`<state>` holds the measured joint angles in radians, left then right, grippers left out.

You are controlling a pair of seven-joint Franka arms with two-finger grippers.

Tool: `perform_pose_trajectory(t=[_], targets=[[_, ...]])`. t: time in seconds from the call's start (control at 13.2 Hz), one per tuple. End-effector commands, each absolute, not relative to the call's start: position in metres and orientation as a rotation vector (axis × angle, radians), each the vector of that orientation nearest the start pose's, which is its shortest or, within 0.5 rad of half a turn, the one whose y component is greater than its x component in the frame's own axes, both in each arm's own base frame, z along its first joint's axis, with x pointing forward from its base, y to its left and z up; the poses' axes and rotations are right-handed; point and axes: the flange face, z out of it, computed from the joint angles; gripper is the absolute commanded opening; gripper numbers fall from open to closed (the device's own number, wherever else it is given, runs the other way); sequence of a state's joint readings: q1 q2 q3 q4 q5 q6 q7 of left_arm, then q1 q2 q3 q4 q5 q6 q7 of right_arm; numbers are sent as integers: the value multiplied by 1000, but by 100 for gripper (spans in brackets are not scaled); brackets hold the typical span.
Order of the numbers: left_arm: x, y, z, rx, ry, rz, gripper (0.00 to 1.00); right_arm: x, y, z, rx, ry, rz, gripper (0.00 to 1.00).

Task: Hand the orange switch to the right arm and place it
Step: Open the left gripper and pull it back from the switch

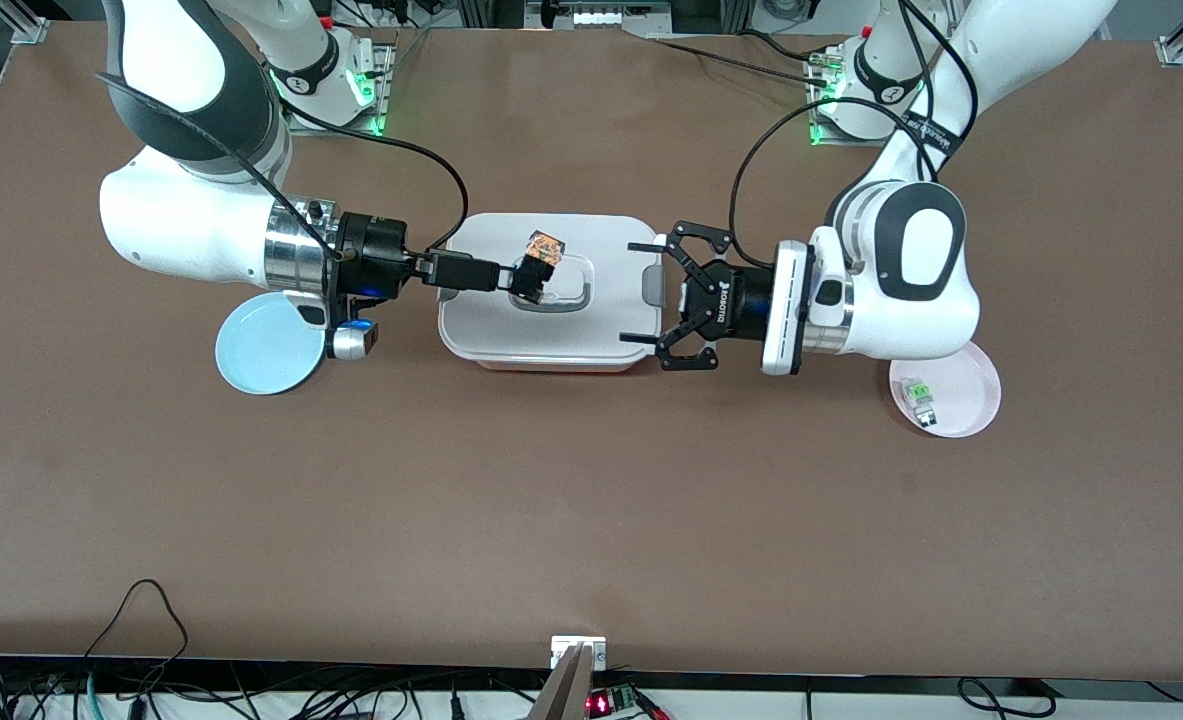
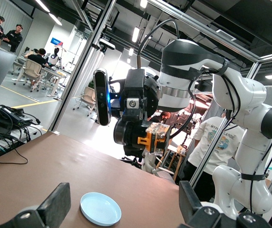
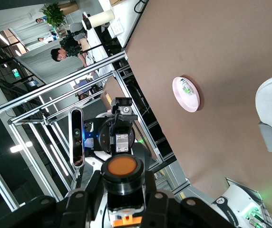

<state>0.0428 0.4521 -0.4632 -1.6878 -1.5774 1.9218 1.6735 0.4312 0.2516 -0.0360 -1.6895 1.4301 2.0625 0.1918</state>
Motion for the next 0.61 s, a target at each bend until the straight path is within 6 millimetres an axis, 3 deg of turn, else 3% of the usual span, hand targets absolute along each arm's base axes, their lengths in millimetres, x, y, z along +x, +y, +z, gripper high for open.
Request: perform_pose_trajectory(t=[0.0,0.3,0.53], targets=[[607,-287,426,1363,-923,734,100,586,302,508,-1841,433,290,24],[608,-269,424,1469,-980,547,100,582,298,508,-1939,387,260,24],[604,-267,411,1552,-1031,432,100,582,291,499,-2026,363,238,24]])
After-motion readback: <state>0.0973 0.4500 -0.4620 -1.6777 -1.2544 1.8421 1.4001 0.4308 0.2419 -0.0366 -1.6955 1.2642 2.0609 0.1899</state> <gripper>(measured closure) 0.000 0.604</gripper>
